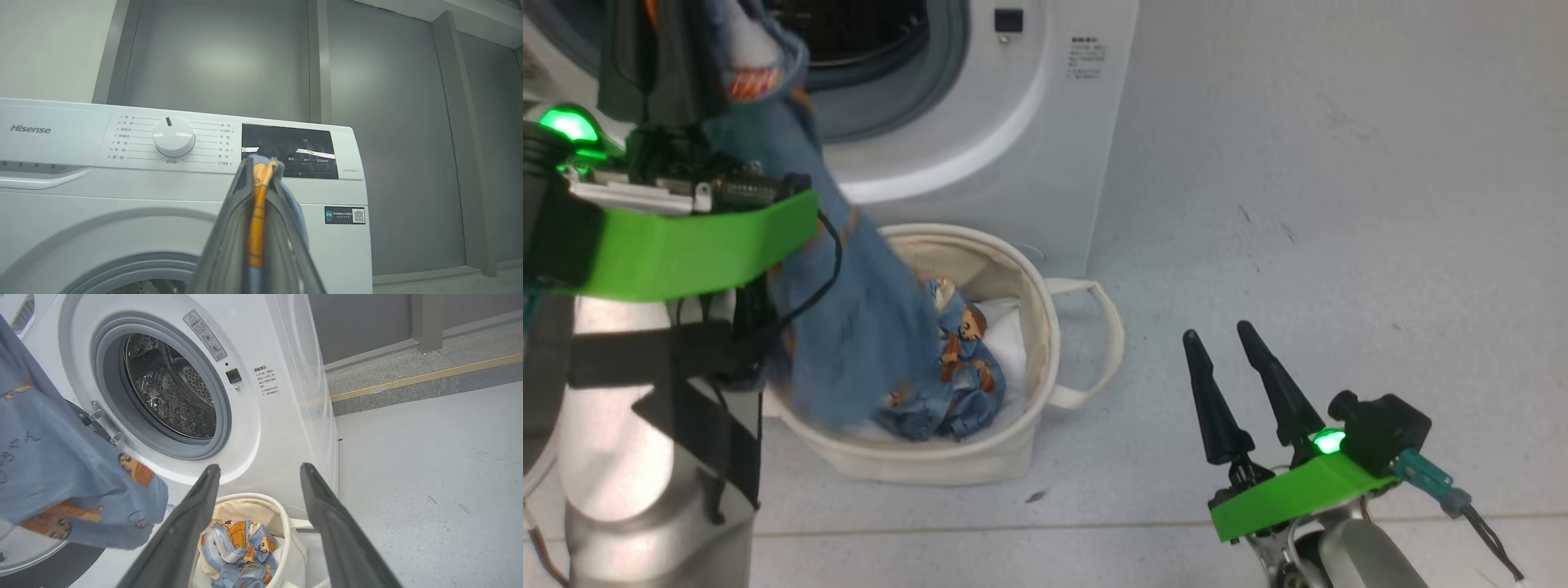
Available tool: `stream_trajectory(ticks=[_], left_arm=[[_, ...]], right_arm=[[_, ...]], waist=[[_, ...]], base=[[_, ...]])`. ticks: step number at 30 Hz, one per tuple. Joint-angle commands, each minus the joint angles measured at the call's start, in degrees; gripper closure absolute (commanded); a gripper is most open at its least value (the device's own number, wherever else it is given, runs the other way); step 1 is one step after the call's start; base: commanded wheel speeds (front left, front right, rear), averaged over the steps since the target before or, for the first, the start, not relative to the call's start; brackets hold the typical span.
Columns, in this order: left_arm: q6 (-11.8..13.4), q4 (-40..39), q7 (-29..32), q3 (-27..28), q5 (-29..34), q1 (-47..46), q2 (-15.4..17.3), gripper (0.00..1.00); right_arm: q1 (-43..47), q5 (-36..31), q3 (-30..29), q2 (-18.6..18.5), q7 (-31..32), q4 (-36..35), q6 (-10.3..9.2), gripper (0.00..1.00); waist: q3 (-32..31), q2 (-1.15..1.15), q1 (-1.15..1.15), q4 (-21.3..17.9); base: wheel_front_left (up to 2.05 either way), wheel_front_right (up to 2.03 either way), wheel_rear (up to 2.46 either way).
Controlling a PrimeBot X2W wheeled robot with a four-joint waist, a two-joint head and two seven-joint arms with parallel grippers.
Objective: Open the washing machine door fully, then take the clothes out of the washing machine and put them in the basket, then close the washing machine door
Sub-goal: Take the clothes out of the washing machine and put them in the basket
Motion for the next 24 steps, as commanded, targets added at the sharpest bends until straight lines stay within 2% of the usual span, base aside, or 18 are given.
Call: stream_trajectory(ticks=[1,7,15,19,24], left_arm=[[-0.19,-2.03,-0.19,1.12,0.61,-0.71,0.93,1.00],[-0.41,-0.45,-0.19,1.05,1.28,1.91,0.74,1.00],[-1.90,1.10,-0.19,0.54,3.40,10.92,2.59,1.00],[-2.66,3.83,-0.19,-1.60,5.61,15.42,3.94,1.00],[-2.90,9.25,-0.19,-3.56,7.56,16.28,5.03,1.00]], right_arm=[[0.00,-0.43,1.01,0.11,-0.71,-1.55,0.06,0.00],[0.16,-0.47,1.08,0.11,-0.71,-1.52,0.06,0.00],[-0.19,0.11,1.23,0.11,-0.71,-2.03,0.06,0.00],[-0.54,-0.20,0.84,0.11,-0.71,-2.34,0.06,0.00],[-1.48,-0.35,0.41,0.11,-0.71,-2.90,0.06,0.00]], waist=[[-0.83,-0.01,0.01,0.61],[-0.60,-0.01,0.01,-0.13],[0.61,-0.01,0.01,-1.94],[2.20,-0.01,0.01,-2.21],[4.67,-0.01,0.01,-2.33]], base=[[0.00,0.00,0.00],[0.00,0.00,0.00],[0.00,0.00,0.00],[0.00,0.00,0.00],[0.00,0.00,0.00]])
